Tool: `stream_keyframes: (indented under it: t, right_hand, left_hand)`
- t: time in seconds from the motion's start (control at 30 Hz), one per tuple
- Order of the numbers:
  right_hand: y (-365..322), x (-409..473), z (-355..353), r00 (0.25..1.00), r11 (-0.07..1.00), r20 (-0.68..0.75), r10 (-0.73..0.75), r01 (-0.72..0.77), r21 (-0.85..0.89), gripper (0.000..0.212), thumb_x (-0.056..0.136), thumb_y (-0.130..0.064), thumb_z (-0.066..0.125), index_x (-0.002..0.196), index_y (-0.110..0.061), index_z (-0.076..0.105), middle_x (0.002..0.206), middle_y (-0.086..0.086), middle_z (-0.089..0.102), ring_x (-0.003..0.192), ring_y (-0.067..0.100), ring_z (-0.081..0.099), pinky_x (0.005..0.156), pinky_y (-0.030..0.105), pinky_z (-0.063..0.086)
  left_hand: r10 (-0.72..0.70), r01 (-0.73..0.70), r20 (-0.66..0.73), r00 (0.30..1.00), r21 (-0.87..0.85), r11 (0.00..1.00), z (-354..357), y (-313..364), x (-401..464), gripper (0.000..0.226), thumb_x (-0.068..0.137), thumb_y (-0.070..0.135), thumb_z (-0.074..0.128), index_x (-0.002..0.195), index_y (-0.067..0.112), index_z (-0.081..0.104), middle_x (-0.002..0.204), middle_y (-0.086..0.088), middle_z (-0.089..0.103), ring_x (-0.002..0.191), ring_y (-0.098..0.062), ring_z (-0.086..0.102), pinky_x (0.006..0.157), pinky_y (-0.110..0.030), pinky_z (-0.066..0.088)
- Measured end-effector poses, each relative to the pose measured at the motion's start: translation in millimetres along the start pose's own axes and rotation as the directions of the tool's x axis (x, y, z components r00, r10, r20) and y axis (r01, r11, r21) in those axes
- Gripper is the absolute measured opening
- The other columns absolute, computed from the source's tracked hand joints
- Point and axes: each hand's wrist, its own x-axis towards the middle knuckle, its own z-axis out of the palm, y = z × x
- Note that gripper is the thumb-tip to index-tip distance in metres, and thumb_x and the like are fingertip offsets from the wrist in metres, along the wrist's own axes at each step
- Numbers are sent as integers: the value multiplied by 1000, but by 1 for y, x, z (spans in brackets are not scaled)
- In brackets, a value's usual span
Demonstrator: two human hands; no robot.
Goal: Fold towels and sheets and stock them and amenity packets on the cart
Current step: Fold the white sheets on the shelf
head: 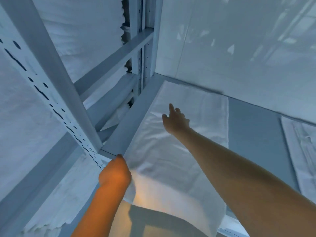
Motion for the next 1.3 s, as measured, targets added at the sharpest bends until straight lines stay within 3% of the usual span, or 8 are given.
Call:
stream_keyframes:
  t: [0.17,0.33,0.53,0.63,0.77,0.97,1.13,1.3]
  right_hand:
    - [96,-25,28,997,988,-77,-1,-11,-157,62,107,-43,34,162,-18,19,170,4,15,155,30,18,120,58,24]
    - [151,-45,37,993,982,-70,-96,84,-167,65,107,-50,26,165,-26,11,174,-2,4,160,22,4,127,52,8]
    - [171,-53,42,988,984,-105,-115,99,-147,67,106,-54,22,166,-28,6,173,-5,-1,160,18,-1,129,47,4]
    - [193,-65,40,986,985,-112,-125,110,-134,67,106,-55,21,166,-28,5,173,-7,-3,159,17,-2,129,46,4]
    - [221,-92,37,982,983,-130,-134,115,-143,68,106,-55,19,166,-27,6,173,-6,0,160,17,0,129,45,6]
    - [261,-141,31,983,983,-143,-111,88,-164,68,105,-52,24,166,-27,10,173,-7,3,160,16,3,128,45,8]
    - [277,-155,32,985,985,-141,-100,78,-154,67,106,-52,24,166,-27,6,173,-8,-2,159,15,-2,128,45,6]
    - [289,-161,32,983,988,-161,-93,72,-134,69,105,-54,25,166,-27,8,173,-9,1,159,14,-2,129,41,5]
  left_hand:
    - [250,-222,-181,951,160,962,30,15,4,52,96,15,53,145,21,37,137,-5,43,123,-26,49,91,-36,51]
    - [587,-576,-105,803,118,809,57,62,11,53,108,35,38,159,30,23,166,4,22,152,-22,22,121,-42,28]
    - [612,-587,-24,790,256,768,96,73,13,63,108,54,20,163,40,-8,171,8,-18,158,-23,-18,128,-51,0]
    - [610,-584,-20,792,268,766,107,80,-2,64,106,58,22,163,42,-4,172,9,-14,159,-23,-14,127,-51,1]
    - [647,-600,-76,758,305,739,114,104,-22,57,104,58,30,157,38,24,166,2,21,152,-26,18,124,-54,16]
    - [730,-671,-27,683,370,642,137,162,-23,67,106,57,25,164,33,3,173,3,-7,159,-25,-4,126,-57,10]
    - [770,-702,-15,638,399,589,150,204,-8,70,103,62,21,164,35,2,173,6,-7,160,-25,-4,125,-61,8]
    - [694,-624,-207,689,317,714,138,201,39,66,103,62,25,164,37,13,173,7,5,160,-24,4,126,-54,7]
